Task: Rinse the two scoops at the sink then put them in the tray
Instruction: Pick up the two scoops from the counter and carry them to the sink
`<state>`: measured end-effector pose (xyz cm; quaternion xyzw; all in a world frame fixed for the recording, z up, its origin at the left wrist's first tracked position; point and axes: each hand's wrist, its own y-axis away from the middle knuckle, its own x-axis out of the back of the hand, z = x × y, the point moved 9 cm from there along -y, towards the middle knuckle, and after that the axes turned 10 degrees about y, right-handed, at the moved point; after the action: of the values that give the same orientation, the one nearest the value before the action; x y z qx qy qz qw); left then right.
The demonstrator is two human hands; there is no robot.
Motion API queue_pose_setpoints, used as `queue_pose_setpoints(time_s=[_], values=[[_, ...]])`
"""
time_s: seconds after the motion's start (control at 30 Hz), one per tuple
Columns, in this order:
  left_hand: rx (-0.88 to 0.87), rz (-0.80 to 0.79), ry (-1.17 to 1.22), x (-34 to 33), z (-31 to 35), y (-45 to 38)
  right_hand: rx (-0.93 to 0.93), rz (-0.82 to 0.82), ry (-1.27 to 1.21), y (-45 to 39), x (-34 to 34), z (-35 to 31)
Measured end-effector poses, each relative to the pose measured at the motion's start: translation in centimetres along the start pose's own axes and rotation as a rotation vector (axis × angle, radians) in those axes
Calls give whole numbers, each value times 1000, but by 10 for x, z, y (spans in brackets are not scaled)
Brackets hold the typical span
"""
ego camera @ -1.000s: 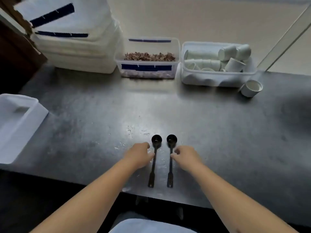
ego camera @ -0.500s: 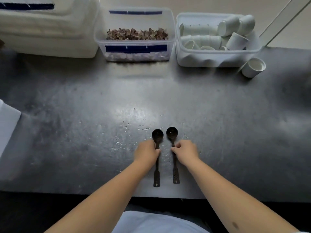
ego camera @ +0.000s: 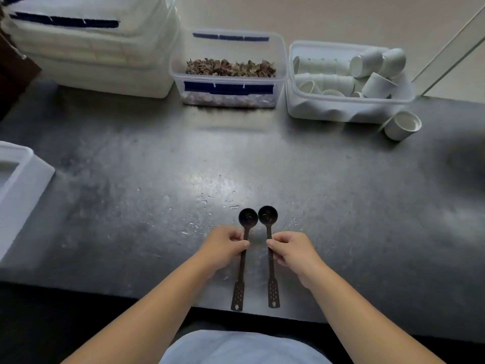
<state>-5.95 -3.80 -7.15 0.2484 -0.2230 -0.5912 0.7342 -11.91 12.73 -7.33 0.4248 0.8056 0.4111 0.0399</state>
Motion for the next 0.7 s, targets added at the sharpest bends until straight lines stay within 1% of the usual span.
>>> queue_pose_setpoints(time_s=[0.17,0.23,0.4,0.53,0.63,0.7], values=[[-20,119,152,10,-1,51,100,-127,10,24,-12,-24],[-36,175,236,12,-5,73,155,-213,26,35,-23,-35],[-41,404,528,24,-30,134,261,-372,123,60,-54,-49],[-32,571,588,36,-66,190,323,-508,251,83,-96,-48],[-40,673,681,44,-97,235,338,-662,271,109,-141,-44],[-47,746,742,50,-118,267,354,-745,355,128,-173,-41]])
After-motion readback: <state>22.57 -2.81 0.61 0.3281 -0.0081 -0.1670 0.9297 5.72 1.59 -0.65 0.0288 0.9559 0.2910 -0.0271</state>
